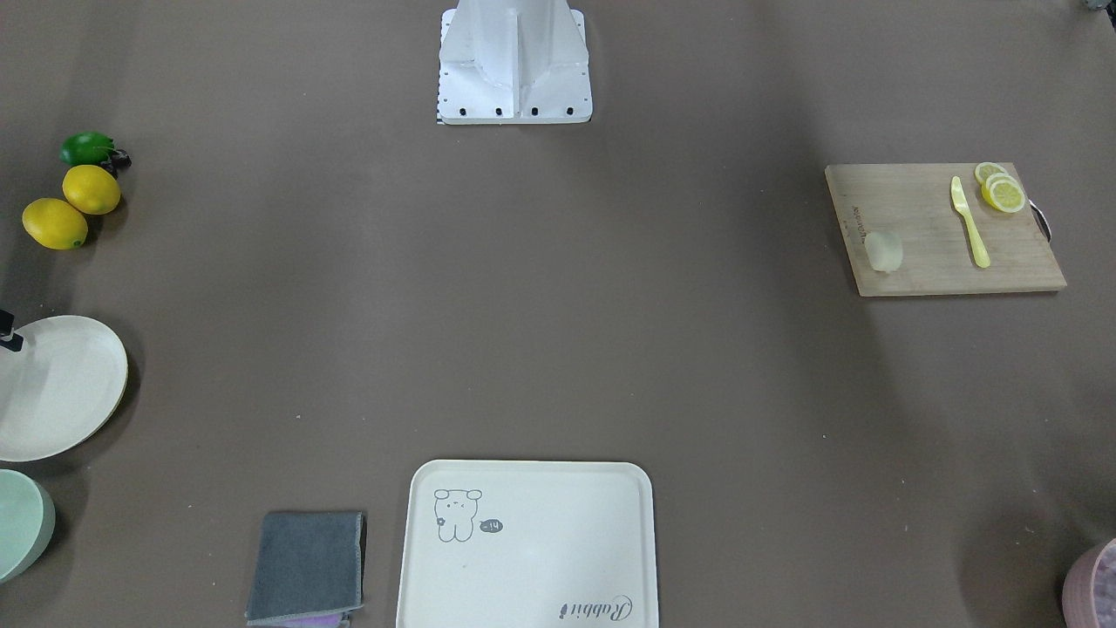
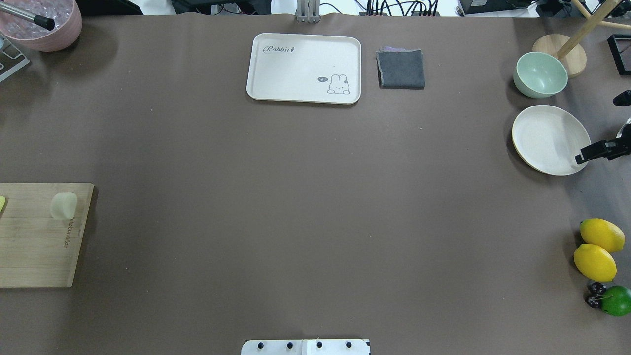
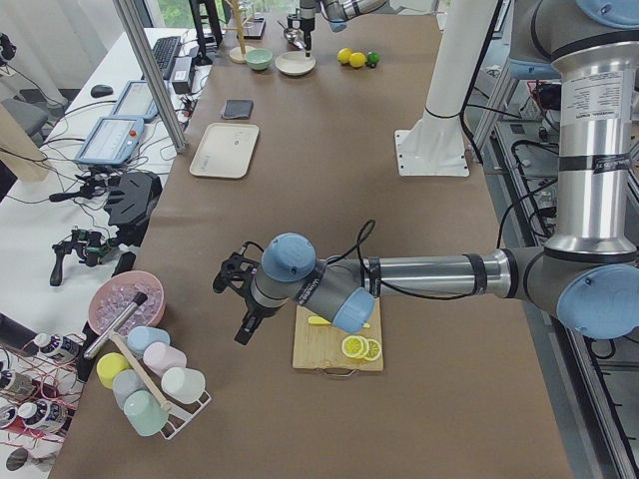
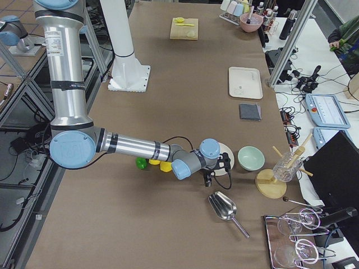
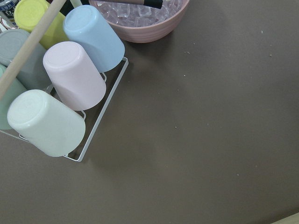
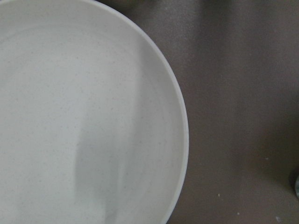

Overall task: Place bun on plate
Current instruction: 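Reach the right gripper to the white plate rim and grasp it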

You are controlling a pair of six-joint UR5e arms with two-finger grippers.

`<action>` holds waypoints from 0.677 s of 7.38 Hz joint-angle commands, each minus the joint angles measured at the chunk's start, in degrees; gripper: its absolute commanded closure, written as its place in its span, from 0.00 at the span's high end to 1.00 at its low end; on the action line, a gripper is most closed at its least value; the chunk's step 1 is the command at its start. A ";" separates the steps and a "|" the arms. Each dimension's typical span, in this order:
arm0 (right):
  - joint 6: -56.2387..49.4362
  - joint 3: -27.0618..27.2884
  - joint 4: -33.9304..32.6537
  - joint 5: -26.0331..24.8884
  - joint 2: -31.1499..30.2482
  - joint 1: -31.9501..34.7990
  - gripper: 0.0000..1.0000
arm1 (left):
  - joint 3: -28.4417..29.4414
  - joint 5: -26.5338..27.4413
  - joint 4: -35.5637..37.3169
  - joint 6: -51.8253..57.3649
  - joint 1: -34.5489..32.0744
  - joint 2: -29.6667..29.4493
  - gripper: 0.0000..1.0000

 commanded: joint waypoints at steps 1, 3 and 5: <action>2.44 0.05 0.00 -0.12 -0.01 -0.01 0.25 | -0.03 -0.24 -0.14 0.10 -0.06 0.10 0.98; 3.32 0.23 0.00 -0.65 0.17 -0.18 0.00 | 0.32 -0.16 -0.14 0.19 -0.06 0.27 0.98; 8.05 1.19 0.08 -0.39 0.34 -0.09 0.00 | 0.06 -0.25 -0.14 0.19 -0.06 0.80 0.98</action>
